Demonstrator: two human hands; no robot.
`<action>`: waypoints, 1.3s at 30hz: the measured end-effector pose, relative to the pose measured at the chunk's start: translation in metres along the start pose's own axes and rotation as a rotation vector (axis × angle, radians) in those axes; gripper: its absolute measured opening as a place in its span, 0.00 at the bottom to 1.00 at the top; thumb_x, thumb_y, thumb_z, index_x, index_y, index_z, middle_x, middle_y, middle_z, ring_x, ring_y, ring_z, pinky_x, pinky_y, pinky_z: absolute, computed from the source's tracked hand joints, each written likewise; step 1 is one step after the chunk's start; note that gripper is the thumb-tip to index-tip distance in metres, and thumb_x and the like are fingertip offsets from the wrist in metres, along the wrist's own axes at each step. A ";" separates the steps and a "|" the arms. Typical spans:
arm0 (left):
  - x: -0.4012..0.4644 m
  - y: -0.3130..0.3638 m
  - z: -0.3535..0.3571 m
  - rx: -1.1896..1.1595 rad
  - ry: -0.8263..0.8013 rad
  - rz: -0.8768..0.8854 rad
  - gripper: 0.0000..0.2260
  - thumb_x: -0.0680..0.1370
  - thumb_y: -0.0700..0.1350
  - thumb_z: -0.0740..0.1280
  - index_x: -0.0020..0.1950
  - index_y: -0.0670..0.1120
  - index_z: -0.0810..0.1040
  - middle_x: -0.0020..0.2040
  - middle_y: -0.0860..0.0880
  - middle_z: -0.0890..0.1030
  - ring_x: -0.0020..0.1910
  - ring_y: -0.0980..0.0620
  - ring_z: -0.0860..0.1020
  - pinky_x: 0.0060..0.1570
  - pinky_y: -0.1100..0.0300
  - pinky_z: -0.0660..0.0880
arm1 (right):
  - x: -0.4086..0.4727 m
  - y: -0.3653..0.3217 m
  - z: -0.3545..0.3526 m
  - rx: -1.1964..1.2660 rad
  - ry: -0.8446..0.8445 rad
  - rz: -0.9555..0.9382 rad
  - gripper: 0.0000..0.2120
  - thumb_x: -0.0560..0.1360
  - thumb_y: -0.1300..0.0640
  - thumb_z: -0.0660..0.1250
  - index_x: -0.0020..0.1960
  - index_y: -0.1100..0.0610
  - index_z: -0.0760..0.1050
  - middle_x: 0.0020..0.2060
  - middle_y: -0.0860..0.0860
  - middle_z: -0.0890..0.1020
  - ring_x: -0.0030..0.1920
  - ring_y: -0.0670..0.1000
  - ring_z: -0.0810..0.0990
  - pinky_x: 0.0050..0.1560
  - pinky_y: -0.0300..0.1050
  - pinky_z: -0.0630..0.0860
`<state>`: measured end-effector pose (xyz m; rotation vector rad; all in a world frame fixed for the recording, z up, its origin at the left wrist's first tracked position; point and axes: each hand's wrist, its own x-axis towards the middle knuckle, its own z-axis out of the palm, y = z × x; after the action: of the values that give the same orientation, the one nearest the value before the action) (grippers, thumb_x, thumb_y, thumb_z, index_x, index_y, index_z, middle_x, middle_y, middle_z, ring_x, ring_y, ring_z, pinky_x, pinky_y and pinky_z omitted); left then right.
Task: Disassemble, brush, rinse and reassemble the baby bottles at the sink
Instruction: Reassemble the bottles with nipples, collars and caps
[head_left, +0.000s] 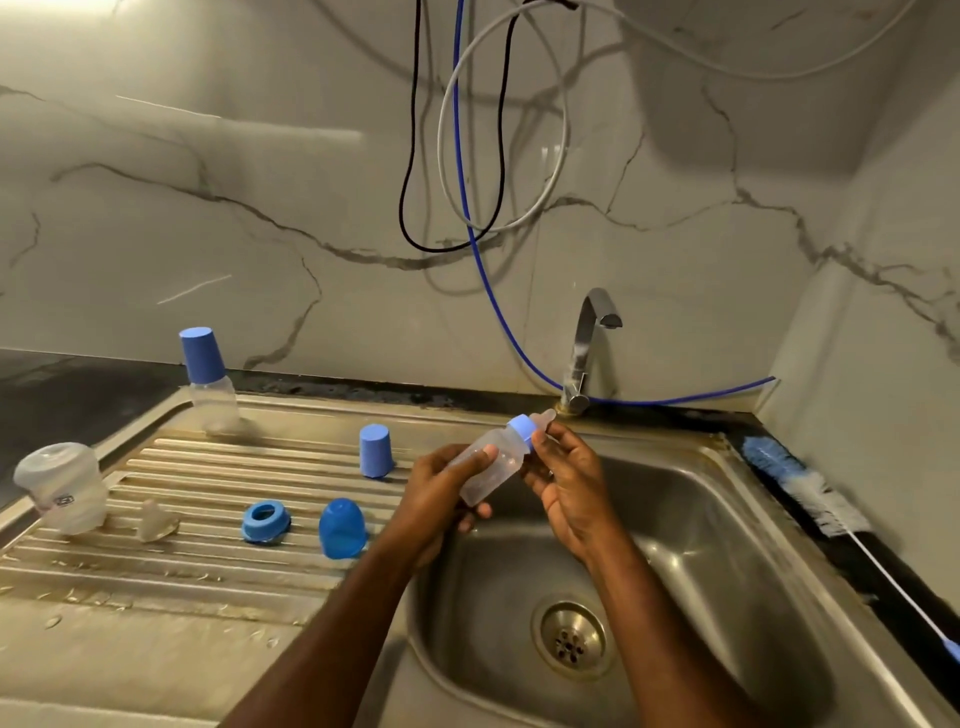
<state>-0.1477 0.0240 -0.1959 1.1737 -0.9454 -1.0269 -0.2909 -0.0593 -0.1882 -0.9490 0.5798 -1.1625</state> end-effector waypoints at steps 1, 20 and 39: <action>0.001 0.000 -0.001 -0.025 -0.019 -0.029 0.19 0.77 0.57 0.70 0.62 0.47 0.79 0.50 0.41 0.83 0.34 0.49 0.78 0.26 0.63 0.71 | 0.001 0.000 0.000 0.000 -0.009 0.001 0.23 0.71 0.59 0.71 0.66 0.60 0.76 0.60 0.59 0.82 0.57 0.57 0.84 0.55 0.52 0.82; -0.003 0.002 0.004 0.222 -0.002 0.077 0.24 0.75 0.61 0.68 0.66 0.48 0.76 0.48 0.46 0.84 0.35 0.49 0.82 0.29 0.62 0.75 | 0.003 0.002 0.001 0.055 -0.015 0.037 0.22 0.69 0.56 0.72 0.61 0.61 0.77 0.51 0.57 0.85 0.51 0.55 0.85 0.52 0.50 0.82; -0.002 0.000 0.000 -0.094 -0.105 -0.178 0.28 0.77 0.65 0.59 0.66 0.46 0.74 0.42 0.41 0.82 0.27 0.52 0.71 0.23 0.65 0.66 | 0.000 -0.001 0.006 0.296 -0.015 0.081 0.22 0.73 0.58 0.67 0.67 0.61 0.75 0.62 0.62 0.81 0.61 0.60 0.81 0.62 0.56 0.79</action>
<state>-0.1479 0.0262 -0.1960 1.1495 -0.8764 -1.2730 -0.2868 -0.0572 -0.1849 -0.6743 0.4160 -1.1310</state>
